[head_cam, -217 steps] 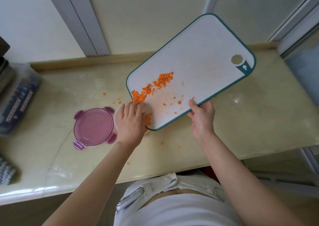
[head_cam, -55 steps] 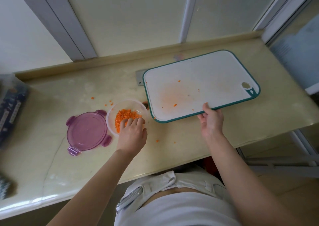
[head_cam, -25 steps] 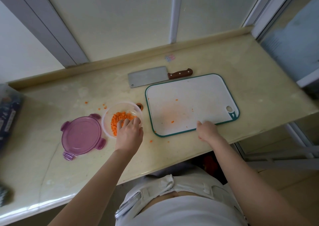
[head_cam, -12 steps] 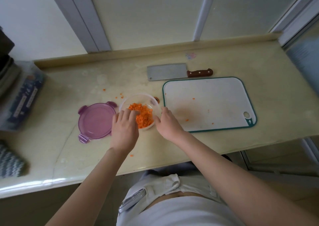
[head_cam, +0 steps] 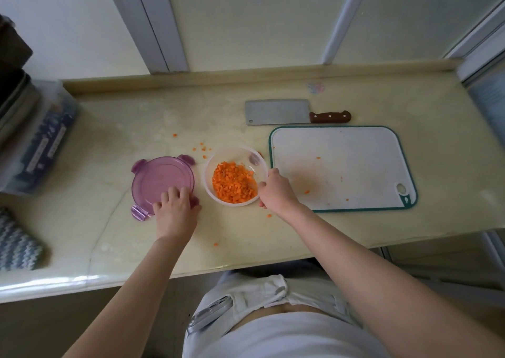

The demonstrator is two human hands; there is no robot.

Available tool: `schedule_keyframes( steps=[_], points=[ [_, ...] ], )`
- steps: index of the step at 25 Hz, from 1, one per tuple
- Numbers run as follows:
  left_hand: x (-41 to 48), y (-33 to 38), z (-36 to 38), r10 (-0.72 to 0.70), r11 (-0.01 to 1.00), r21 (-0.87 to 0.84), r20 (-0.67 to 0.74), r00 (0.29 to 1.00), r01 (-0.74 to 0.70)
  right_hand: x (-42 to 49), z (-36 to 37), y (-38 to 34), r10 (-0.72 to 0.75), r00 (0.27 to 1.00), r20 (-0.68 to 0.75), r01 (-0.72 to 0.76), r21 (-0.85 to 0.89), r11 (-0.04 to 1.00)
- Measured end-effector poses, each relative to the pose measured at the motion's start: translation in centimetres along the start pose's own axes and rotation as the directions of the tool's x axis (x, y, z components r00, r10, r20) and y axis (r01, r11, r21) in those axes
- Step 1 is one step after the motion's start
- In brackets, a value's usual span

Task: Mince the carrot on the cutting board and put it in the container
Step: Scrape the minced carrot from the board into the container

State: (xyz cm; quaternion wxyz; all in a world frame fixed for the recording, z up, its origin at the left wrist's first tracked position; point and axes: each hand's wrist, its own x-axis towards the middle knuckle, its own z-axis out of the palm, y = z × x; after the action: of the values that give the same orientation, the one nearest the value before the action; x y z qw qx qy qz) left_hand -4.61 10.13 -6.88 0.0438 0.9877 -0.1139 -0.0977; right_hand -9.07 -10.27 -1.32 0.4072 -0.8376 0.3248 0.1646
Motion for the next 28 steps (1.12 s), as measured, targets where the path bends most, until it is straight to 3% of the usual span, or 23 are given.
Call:
schedule_keyframes(
  steps=[3, 7, 10, 12, 15, 17, 19, 20, 22, 24, 26, 28],
  points=[
    [0.1, 0.3, 0.3, 0.108, 0.993, 0.048, -0.064, 0.992, -0.105, 0.1, -0.5, 0.5, -0.015, 1.0, 0.008, 0.015, 0.019, 1.0],
    [0.3, 0.6, 0.1, 0.241, 0.942, 0.257, -0.077, 0.967, -0.215, 0.1, -0.6, 0.6, -0.024, 1.0, 0.014, 0.024, 0.031, 0.999],
    [0.1, 1.1, -0.8, 0.235, 0.897, 0.394, -0.043, 0.971, -0.2, 0.2, -0.6, 0.7, -0.033, 0.999, 0.007, 0.033, 0.053, 0.998],
    [0.3, 1.5, -1.7, 0.222, 0.907, 0.39, -0.123, 0.967, -0.158, 0.2, -0.6, 0.9, -0.029, 0.999, 0.016, 0.028, 0.06, 0.998],
    [1.0, 2.4, -3.0, 0.224, 0.957, 0.25, -0.317, 0.922, -0.147, 0.2, -0.8, 1.1, -0.029, 0.999, 0.036, 0.026, 0.072, 0.997],
    [1.5, 3.2, -3.9, 0.239, 0.971, 0.131, -0.419, 0.876, -0.202, 0.2, -0.6, 1.3, -0.097, 0.995, -0.018, 0.095, -0.114, 0.989],
    [1.7, 4.4, -4.6, 0.241, 0.962, 0.016, -0.508, 0.827, -0.271, -0.1, -0.5, 1.4, -0.295, 0.944, -0.149, 0.235, -0.321, 0.917],
    [1.5, 5.2, -4.9, 0.252, 0.948, -0.028, -0.542, 0.802, -0.316, -0.3, -0.5, 1.0, -0.399, 0.895, -0.2, 0.331, -0.304, 0.893],
    [0.9, 6.9, -5.1, 0.281, 0.91, -0.102, -0.564, 0.777, -0.403, -0.5, -0.1, -0.3, -0.485, 0.862, -0.145, 0.485, -0.036, 0.874],
    [0.2, 8.2, -5.2, 0.272, 0.874, -0.207, -0.543, 0.794, -0.441, -1.2, 0.3, -1.4, -0.49, 0.866, 0.102, 0.446, 0.288, 0.848],
    [-0.3, 8.9, -5.6, 0.208, 0.84, -0.35, -0.498, 0.842, -0.414, -1.6, 0.9, -1.6, -0.481, 0.835, 0.268, 0.353, 0.41, 0.841],
    [-0.2, 9.2, -6.2, 0.12, 0.777, -0.528, -0.408, 0.905, -0.342, -1.5, 1.6, -1.5, -0.494, 0.828, 0.267, 0.36, 0.421, 0.832]
  ],
)
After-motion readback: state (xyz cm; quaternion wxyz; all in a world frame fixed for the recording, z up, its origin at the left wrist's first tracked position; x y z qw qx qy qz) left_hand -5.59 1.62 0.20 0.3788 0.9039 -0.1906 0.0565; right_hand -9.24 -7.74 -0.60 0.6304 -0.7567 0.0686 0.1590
